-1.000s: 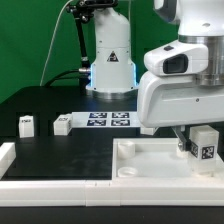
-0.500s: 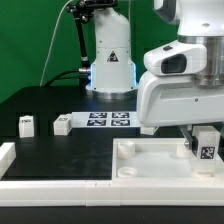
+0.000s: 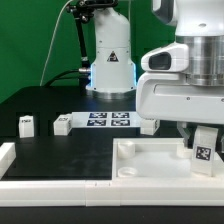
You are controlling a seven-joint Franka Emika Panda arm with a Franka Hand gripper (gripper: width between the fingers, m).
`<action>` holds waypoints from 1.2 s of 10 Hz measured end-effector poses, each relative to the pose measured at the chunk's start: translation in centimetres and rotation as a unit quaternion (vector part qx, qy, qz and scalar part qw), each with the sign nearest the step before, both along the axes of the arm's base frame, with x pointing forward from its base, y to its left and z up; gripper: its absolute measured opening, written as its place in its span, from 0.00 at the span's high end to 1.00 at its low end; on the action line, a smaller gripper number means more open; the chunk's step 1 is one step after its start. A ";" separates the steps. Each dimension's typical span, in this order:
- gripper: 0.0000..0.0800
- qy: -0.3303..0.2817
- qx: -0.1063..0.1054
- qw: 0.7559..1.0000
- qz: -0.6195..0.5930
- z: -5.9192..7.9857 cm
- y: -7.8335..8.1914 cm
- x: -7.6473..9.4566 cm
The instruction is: Assemble one leg
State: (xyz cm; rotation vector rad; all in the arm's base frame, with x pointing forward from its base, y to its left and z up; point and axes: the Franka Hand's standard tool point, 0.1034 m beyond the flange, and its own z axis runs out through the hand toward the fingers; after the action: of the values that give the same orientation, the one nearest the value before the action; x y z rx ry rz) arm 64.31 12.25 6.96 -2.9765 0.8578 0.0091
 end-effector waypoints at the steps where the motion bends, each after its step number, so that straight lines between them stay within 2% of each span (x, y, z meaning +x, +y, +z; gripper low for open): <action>1: 0.64 0.001 0.000 0.999 -0.046 0.0 -0.1 0.0; 3: 0.64 0.004 0.000 0.990 -0.139 0.0 -0.1 0.0; 7: 0.64 0.011 0.002 0.968 -0.250 -0.1 -0.3 0.0; 8: 0.57 0.012 0.003 0.965 -0.262 -0.1 -0.2 0.0; 9: 0.40 0.011 0.003 0.967 -0.254 -0.1 -0.2 0.0; 10: 0.40 0.011 0.003 0.968 -0.250 -0.1 -0.1 0.0; 11: 0.24 0.011 0.003 0.972 -0.235 -0.1 -0.1 0.0; 12: 0.20 0.011 0.004 0.972 -0.235 -0.1 -0.1 0.0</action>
Offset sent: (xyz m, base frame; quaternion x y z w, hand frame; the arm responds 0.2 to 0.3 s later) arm -0.0036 -0.0004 -0.0003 -0.0047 0.0046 0.2637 0.9646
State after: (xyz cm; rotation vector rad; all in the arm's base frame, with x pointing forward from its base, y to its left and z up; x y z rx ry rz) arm 64.32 12.13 6.82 -2.6892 1.5343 0.0281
